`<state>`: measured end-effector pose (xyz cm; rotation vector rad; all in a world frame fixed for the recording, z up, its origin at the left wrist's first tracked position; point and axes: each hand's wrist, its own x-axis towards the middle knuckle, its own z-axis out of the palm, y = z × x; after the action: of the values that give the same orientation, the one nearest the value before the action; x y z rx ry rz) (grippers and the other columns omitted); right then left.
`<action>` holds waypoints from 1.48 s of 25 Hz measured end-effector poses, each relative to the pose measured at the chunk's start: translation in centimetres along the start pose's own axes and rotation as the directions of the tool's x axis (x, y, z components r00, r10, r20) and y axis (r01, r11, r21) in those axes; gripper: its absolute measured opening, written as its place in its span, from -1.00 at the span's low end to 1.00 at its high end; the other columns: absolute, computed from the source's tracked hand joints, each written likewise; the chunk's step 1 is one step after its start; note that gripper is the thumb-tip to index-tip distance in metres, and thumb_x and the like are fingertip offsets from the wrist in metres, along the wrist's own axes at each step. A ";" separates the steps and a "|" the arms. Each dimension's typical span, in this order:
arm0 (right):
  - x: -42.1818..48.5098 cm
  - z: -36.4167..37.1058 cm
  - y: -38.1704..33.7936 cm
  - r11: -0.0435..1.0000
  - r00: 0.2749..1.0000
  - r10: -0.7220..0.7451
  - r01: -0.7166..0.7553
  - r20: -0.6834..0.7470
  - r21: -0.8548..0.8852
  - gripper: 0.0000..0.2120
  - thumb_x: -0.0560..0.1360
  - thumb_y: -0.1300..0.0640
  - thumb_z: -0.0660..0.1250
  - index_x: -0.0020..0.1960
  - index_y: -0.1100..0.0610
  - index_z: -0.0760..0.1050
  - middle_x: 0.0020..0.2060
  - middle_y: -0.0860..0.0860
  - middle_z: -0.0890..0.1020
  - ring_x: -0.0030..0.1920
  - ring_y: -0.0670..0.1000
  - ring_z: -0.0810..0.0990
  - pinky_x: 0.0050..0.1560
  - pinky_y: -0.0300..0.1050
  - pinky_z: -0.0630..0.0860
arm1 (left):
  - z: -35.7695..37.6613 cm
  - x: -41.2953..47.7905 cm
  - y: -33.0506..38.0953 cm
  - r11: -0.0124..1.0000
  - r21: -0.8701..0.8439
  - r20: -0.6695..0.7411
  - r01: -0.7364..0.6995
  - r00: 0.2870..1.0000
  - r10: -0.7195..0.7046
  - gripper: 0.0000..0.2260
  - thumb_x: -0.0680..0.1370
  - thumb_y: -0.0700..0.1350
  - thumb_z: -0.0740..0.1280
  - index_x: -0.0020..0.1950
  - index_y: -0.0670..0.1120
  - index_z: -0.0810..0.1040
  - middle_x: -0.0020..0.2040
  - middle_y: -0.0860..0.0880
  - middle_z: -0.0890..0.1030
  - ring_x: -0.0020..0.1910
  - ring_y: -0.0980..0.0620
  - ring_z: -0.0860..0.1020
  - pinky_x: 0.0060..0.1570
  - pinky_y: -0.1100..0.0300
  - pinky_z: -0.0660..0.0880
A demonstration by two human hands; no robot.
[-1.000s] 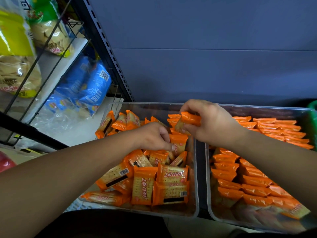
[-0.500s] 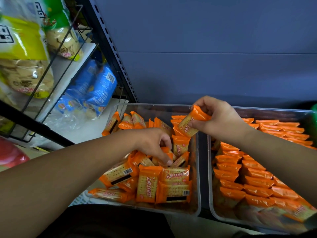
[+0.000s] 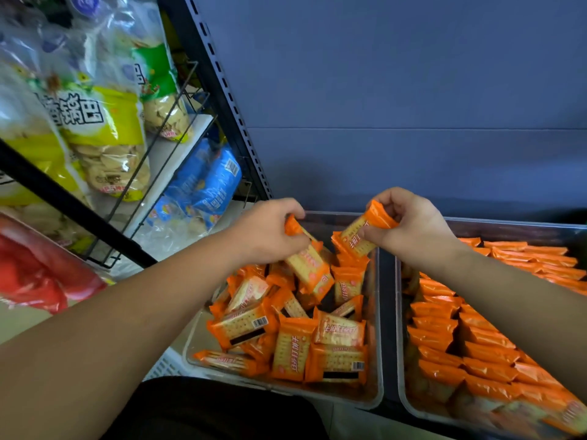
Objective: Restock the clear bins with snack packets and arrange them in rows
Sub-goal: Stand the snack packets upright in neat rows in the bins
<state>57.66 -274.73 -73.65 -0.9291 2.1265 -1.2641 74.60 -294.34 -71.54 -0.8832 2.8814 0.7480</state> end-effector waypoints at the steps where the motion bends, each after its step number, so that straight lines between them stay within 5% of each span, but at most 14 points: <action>1: 0.0 0.2 0.0 1.000 1.000 0.002 -0.002 0.003 -0.002 -0.73 0.43 0.13 0.61 -0.01 -0.05 0.56 -0.16 -0.07 0.69 -0.21 -0.15 0.67 -0.17 -0.21 0.62 | -0.2 0.0 -1.1 0.993 -0.097 -0.089 0.070 0.993 -0.079 -0.67 0.46 0.11 0.49 0.17 0.08 0.58 -0.22 0.12 0.59 -0.14 -0.02 0.64 -0.19 0.17 0.50; 4: -0.3 0.7 0.0 1.000 0.999 -0.002 0.002 0.040 -0.005 -0.73 0.43 0.12 0.62 0.01 -0.05 0.56 -0.17 -0.07 0.70 -0.21 -0.14 0.68 -0.16 -0.22 0.63 | 0.3 0.0 -3.6 0.951 -0.204 -0.201 0.232 0.941 -0.273 -0.71 0.51 0.13 0.48 0.15 0.05 0.56 -0.11 0.04 0.63 -0.11 0.01 0.63 -0.07 0.08 0.59; 10: -0.4 1.2 0.3 1.000 0.997 0.022 -0.021 0.072 -0.020 -0.73 0.41 0.13 0.64 -0.03 -0.03 0.58 -0.20 -0.07 0.72 -0.22 -0.11 0.70 -0.08 -0.08 0.65 | 1.5 0.3 -5.9 0.940 0.224 -0.226 0.259 0.952 -0.208 -0.69 0.56 -0.01 0.41 0.28 -0.03 0.55 0.30 -0.08 0.51 0.27 -0.15 0.53 0.17 0.00 0.53; 12: -0.4 1.0 0.6 0.999 0.996 0.038 -0.036 0.076 -0.021 -0.74 0.41 0.12 0.63 -0.03 -0.04 0.58 -0.19 -0.10 0.72 -0.20 -0.13 0.70 -0.05 -0.05 0.66 | 1.2 0.5 -4.8 0.936 0.312 -0.244 0.162 0.966 -0.086 -0.62 0.57 -0.04 0.40 0.38 -0.04 0.54 0.48 -0.09 0.43 0.45 -0.16 0.40 0.37 -0.06 0.43; 14: -0.6 0.7 0.7 0.999 0.996 0.040 -0.039 0.083 -0.010 -0.74 0.41 0.12 0.63 -0.02 -0.04 0.58 -0.18 -0.09 0.73 -0.19 -0.13 0.71 -0.02 -0.02 0.68 | 1.7 0.3 -2.3 0.959 0.278 -0.239 -0.056 0.963 0.126 -0.69 0.57 -0.05 0.40 0.31 -0.04 0.60 0.43 -0.07 0.50 0.41 -0.13 0.42 0.39 -0.02 0.41; 17: -0.7 0.1 1.0 0.999 0.996 0.045 -0.045 0.077 0.000 -0.75 0.42 0.12 0.62 -0.02 -0.02 0.59 -0.16 -0.04 0.73 -0.15 -0.05 0.71 0.03 0.05 0.68 | 4.7 0.1 1.2 0.951 0.138 0.059 -0.276 0.961 0.270 -0.84 0.58 0.01 0.39 0.11 0.02 0.68 0.11 0.04 0.65 0.13 -0.01 0.59 0.15 -0.03 0.57; 19: -0.8 -0.3 1.2 0.999 0.996 0.037 -0.038 0.075 0.016 -0.79 0.46 0.12 0.60 0.00 -0.02 0.60 -0.14 -0.04 0.72 -0.13 -0.05 0.70 0.04 0.02 0.67 | 7.4 -0.2 2.2 0.963 0.081 0.362 -0.258 0.907 0.213 -0.82 0.58 0.05 0.41 0.14 0.05 0.69 0.09 0.09 0.68 0.09 0.05 0.62 0.13 0.00 0.60; 21: -1.1 -0.6 1.2 0.999 0.996 0.028 -0.029 0.082 0.018 -0.83 0.50 0.09 0.56 0.02 -0.04 0.61 -0.11 -0.06 0.72 -0.10 -0.08 0.70 0.02 -0.05 0.67 | 9.4 -0.2 2.3 0.970 0.070 0.516 -0.231 0.841 0.163 -0.73 0.59 0.09 0.43 0.25 0.05 0.67 0.17 0.08 0.68 0.15 0.05 0.61 0.18 0.02 0.59; 28: -1.0 -1.3 1.8 0.996 0.993 0.079 -0.081 0.084 0.030 -0.82 0.50 0.01 0.55 0.04 -0.05 0.60 -0.10 -0.10 0.72 -0.19 -0.17 0.68 -0.22 -0.22 0.56 | 11.8 -0.2 2.8 0.996 0.034 0.693 -0.081 0.720 0.035 -0.27 0.54 0.13 0.51 0.63 0.12 0.26 0.51 -0.02 0.47 0.44 -0.04 0.48 0.33 0.08 0.47; 32: -1.0 -1.1 1.6 0.998 0.992 0.067 -0.069 0.111 0.015 -0.84 0.50 0.02 0.55 0.02 -0.05 0.60 -0.10 -0.10 0.72 -0.13 -0.15 0.70 -0.17 -0.21 0.58 | 11.4 -0.2 3.3 1.000 0.027 0.722 0.004 0.692 -0.022 -0.17 0.43 0.07 0.63 0.60 0.06 0.30 0.44 -0.03 0.51 0.35 -0.06 0.54 0.27 0.08 0.53; 34: -1.1 -1.2 1.3 0.998 0.993 0.057 -0.060 0.102 0.022 -0.84 0.50 0.03 0.56 0.01 -0.05 0.60 -0.11 -0.08 0.72 -0.13 -0.12 0.70 -0.16 -0.17 0.61 | 10.9 -0.8 3.6 0.995 0.096 0.752 -0.036 0.657 -0.049 -0.29 0.42 0.10 0.63 0.50 0.00 0.44 0.35 -0.01 0.58 0.27 -0.07 0.58 0.29 -0.04 0.57; 37: -1.3 -1.2 0.9 0.998 0.993 0.048 -0.052 0.104 0.035 -0.83 0.50 0.04 0.56 0.02 -0.04 0.60 -0.09 -0.05 0.72 -0.08 -0.03 0.71 -0.07 -0.03 0.69 | 9.7 -1.5 4.2 0.983 0.168 0.704 -0.079 0.708 -0.063 -0.65 0.49 0.06 0.57 0.16 -0.07 0.60 0.05 -0.06 0.66 0.05 -0.09 0.63 0.07 -0.07 0.64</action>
<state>57.39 -272.79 -73.81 -0.9004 2.0271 -1.2012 72.63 -286.06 -78.02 -0.4142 2.2032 0.6181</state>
